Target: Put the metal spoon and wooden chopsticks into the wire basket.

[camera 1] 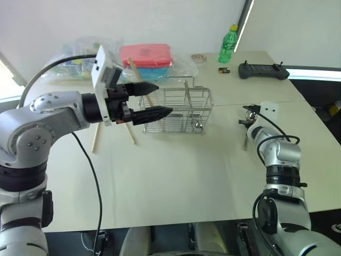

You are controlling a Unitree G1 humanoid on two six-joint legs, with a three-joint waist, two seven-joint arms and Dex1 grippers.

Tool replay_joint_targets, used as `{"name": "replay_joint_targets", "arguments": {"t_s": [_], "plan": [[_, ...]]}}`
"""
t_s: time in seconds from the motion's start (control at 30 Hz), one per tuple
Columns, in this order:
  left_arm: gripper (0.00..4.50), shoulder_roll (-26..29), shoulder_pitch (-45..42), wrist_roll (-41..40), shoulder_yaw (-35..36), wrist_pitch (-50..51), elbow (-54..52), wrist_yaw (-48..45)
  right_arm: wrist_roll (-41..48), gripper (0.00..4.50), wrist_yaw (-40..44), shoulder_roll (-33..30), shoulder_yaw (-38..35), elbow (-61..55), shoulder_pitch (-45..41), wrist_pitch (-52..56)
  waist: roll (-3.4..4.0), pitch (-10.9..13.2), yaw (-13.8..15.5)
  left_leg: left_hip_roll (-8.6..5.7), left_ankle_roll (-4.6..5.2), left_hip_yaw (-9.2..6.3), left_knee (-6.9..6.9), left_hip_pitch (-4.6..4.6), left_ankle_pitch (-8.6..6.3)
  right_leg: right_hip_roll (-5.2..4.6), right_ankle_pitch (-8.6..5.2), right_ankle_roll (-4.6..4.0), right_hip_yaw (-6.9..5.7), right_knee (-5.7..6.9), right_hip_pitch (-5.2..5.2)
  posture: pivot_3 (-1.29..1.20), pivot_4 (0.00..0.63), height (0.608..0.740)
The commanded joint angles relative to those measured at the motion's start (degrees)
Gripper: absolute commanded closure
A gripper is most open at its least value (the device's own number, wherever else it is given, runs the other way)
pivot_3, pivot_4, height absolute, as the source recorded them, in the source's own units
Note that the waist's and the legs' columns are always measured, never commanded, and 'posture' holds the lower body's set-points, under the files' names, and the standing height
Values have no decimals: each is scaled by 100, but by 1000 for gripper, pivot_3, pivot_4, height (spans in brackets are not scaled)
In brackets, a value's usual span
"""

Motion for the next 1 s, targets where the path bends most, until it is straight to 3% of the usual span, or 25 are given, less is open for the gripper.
{"name": "replay_joint_targets", "arguments": {"t_s": [0.03, 0.37, 0.57, 0.8, 1.0], "plan": [[0, 54, -190, -82, 248, 32, 23, -10, 48, 4464, -8, 26, -36, 39, -10, 22, 1, 0, 11, 0, 0, 0, 0, 2, 0, 0, -1, -2, 0, 1, 2, 0, 150, 708], [0, 2, -183, 98, 172, -45, 117, -87, -125, 4464, 118, -196, 178, -256, -66, -77, 2, 1, 11, 0, 0, 0, -1, 4, 0, 0, -1, -1, 1, 1, 3, 0, 150, 708], [0, -17, -5, 146, 366, -16, 148, 39, 61, 4464, 753, -506, 430, -917, -997, -552, 30, 19, -16, -1, 0, 4, -3, -9, 0, 0, 1, 4, 6, 1, -13, 0, 150, 708], [0, -122, 212, 242, 512, -38, 77, 409, 1048, 4464, 1593, 80, 488, -1575, -2191, -814, 25, 17, -59, 4, 1, -7, -19, -2, -1, 7, 5, 25, 4, 20, -22, 0, 150, 708], [0, -176, 318, 302, 596, -83, -43, 480, 1384, 4464, 1828, 815, 982, -2032, -1972, -768, 16, 13, 9, 2, 1, -7, -6, -5, -1, 4, 6, 25, 6, 24, -20, 0, 150, 708]]}}
